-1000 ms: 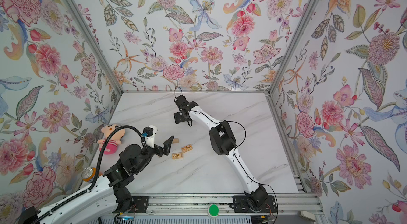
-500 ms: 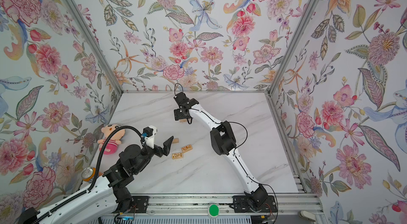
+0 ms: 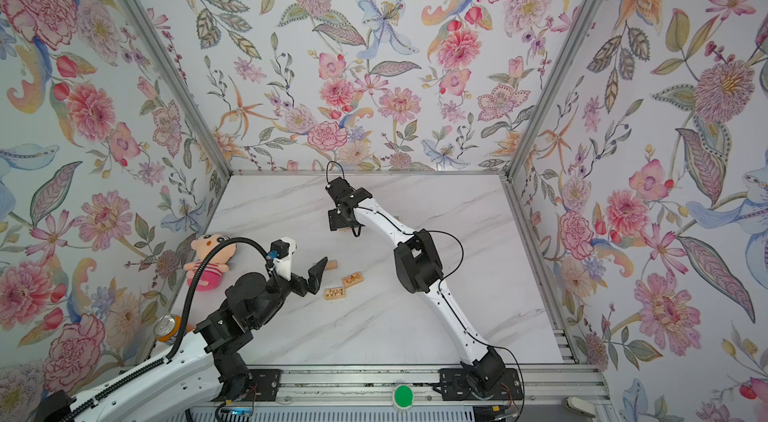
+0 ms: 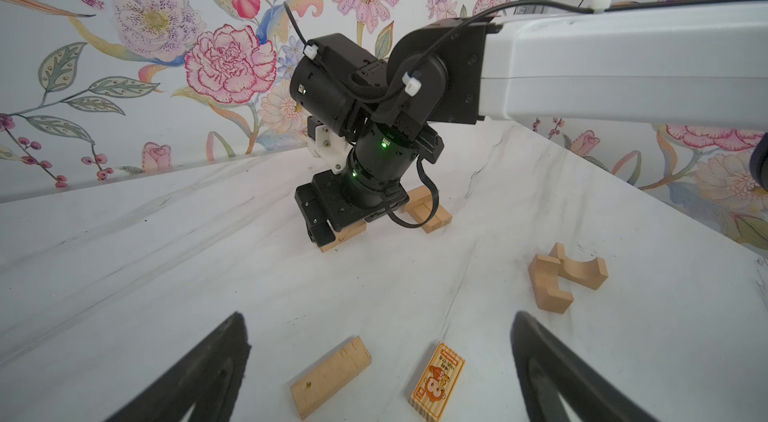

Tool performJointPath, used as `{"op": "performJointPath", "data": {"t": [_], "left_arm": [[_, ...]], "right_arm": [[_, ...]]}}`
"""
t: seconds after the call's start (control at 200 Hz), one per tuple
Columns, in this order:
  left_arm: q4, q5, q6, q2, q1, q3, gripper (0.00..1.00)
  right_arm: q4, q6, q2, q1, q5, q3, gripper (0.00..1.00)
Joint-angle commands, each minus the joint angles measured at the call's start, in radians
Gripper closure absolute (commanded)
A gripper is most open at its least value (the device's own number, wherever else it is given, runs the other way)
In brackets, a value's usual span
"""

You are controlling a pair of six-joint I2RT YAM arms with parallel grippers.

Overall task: Build the wood block tower
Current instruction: 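Lift the held plain block with the right gripper off the table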

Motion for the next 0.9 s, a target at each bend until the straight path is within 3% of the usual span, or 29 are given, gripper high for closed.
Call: {"op": "performJointPath", "data": {"t": [0.0, 0.616, 0.896], "left_arm": [[0.003, -0.003, -0.004, -0.015, 0.013, -0.018, 0.01], [-0.010, -0.006, -0.020, -0.098, 0.012, -0.042, 0.01], [-0.016, -0.015, -0.028, -0.113, 0.013, -0.046, 0.01]], "right_arm": [[-0.036, 0.025, 0.040, 0.010, 0.014, 0.018, 0.07], [-0.046, 0.067, 0.063, -0.006, 0.030, 0.030, 0.09], [-0.045, 0.073, 0.069, -0.009, 0.030, 0.031, 0.18]]}}
